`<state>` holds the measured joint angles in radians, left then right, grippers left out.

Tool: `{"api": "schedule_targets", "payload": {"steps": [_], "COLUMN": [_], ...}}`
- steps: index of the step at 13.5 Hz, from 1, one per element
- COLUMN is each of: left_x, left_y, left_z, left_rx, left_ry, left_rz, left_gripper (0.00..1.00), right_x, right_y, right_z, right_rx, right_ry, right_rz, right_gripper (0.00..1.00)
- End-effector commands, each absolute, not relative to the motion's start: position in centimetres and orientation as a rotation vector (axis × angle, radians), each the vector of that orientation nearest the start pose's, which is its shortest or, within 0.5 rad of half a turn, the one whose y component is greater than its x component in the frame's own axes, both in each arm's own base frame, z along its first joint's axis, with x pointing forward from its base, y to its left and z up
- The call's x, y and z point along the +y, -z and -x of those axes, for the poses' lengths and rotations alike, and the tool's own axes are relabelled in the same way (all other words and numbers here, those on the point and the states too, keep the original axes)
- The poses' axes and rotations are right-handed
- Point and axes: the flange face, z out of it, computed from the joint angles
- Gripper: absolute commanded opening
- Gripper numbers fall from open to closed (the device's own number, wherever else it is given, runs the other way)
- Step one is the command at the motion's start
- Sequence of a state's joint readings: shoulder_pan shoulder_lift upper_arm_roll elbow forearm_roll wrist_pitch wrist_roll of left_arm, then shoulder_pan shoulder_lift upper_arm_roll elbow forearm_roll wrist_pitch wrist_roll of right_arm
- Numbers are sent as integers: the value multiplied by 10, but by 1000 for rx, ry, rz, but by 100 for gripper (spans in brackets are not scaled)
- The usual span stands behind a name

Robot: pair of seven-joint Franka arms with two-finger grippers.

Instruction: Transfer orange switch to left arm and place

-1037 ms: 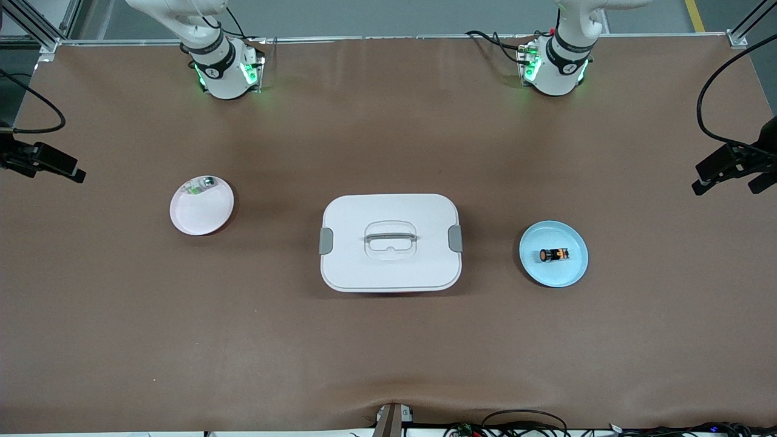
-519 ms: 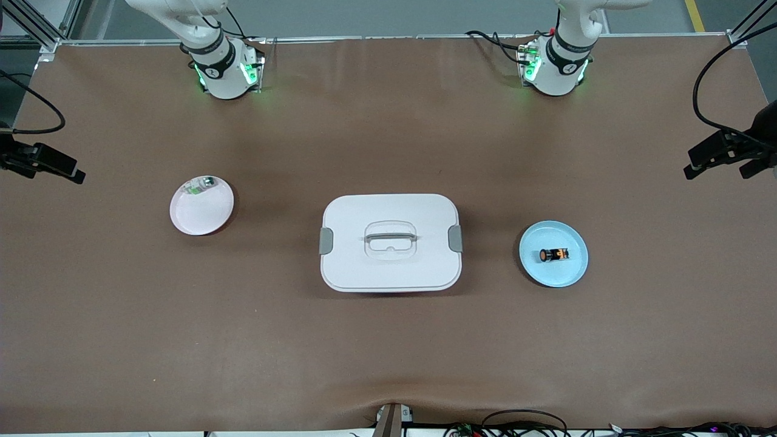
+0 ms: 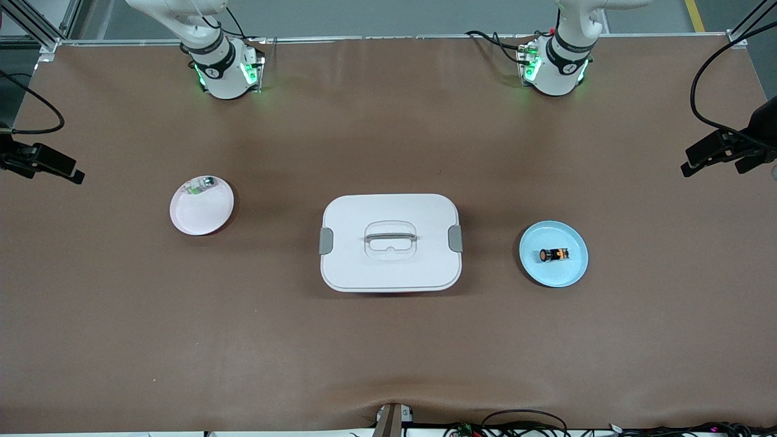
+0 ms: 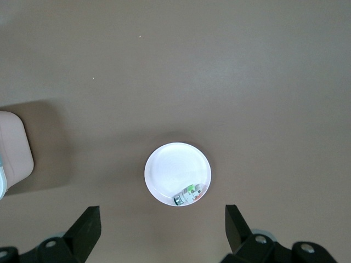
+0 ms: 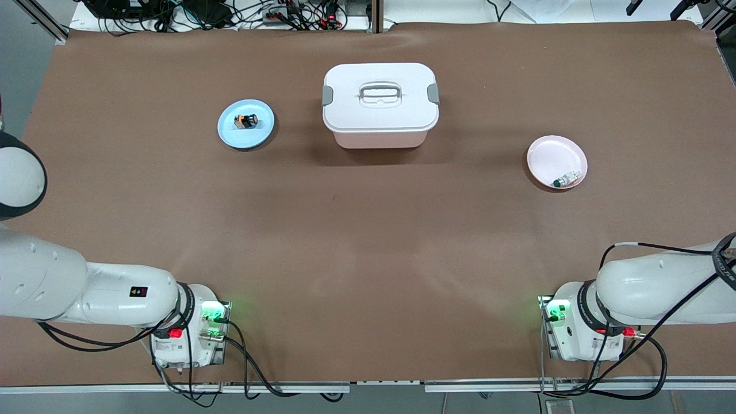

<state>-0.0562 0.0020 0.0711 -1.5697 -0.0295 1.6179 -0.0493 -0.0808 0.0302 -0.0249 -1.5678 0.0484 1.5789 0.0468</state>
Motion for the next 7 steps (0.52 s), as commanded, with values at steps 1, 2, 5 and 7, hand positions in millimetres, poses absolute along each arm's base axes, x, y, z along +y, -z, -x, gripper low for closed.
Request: {"api": "schedule_targets", "payload": {"steps": [1,2,5,7], "left_x": [3,3,4,4], "left_y": [-635,-635,-634,-634], "left_z": [-558,-558,-558,-558], "left_rx": [-105,-100,-100,-100], "left_ry": [70,70,67,67], "left_rz": [3172,3172,3172,3172], "left_gripper": [100,100,100,100], "right_x": [-57,-57,-57,-57], "right_y": [-611,-611,-611,-611], "right_z": [-555,-555,-556,-555], "right_rx": [230,230,230,230], "right_ry": [-12,-12,-10,-12], "right_rz": [3093,3093,3093,3093], "right_gripper": [100,100,100,100]}}
